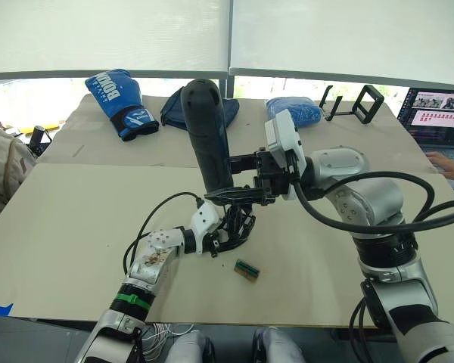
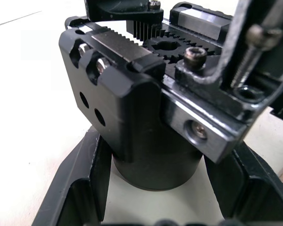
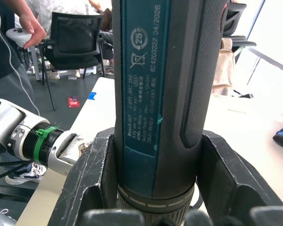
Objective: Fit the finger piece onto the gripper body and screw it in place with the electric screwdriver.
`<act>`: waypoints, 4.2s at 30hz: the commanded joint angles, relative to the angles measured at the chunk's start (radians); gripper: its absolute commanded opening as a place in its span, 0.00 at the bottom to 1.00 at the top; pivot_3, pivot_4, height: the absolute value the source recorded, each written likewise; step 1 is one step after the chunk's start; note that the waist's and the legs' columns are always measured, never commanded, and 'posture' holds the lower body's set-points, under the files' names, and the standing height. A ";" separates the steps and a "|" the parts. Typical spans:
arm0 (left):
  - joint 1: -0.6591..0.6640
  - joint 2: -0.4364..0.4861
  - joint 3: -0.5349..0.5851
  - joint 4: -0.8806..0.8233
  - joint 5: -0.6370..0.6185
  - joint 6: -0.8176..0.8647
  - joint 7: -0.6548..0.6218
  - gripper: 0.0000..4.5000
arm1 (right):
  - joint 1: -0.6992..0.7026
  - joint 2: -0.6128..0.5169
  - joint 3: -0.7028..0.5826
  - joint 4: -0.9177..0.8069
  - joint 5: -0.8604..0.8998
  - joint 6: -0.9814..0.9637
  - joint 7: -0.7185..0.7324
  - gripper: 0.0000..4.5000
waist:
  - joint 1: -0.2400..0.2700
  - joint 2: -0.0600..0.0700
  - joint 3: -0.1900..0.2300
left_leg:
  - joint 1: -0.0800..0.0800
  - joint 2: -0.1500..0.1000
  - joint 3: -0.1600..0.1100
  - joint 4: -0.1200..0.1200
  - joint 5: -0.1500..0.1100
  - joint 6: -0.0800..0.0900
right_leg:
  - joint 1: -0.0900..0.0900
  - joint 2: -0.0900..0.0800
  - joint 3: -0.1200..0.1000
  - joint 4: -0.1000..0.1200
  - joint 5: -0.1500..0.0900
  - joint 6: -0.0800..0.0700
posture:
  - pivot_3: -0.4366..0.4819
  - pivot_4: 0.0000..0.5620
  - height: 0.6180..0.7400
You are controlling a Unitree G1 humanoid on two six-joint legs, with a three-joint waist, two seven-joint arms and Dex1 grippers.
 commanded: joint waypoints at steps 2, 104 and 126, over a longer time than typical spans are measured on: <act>0.030 0.004 -0.039 0.013 0.015 0.035 -0.009 0.51 | 0.001 -0.007 -0.025 -0.039 0.007 -0.023 -0.006 0.43 | 0.000 0.000 0.000 | 0.000 0.000 0.000 0.000 0.000 0.000 | 0.000 0.000 0.000 0.000 0.000 0.000 | 0.48 0.27 1.00; -0.001 -0.008 -0.005 0.100 0.049 0.008 0.088 0.51 | 0.061 -0.029 -0.226 -0.095 0.239 -0.040 -0.042 0.43 | 0.004 0.000 -0.010 | 0.001 0.001 -0.002 -0.001 0.000 0.000 | 0.001 -0.006 0.000 0.000 0.000 -0.001 | 0.48 0.27 1.00; 0.130 0.093 0.104 -0.064 -0.060 -0.030 0.060 0.99 | 0.065 -0.282 -0.574 -0.134 0.973 0.277 -0.464 0.43 | -0.022 0.000 -0.009 | 0.002 0.004 -0.004 -0.006 0.000 0.000 | -0.001 -0.007 0.000 0.000 0.001 -0.005 | 0.48 0.27 1.00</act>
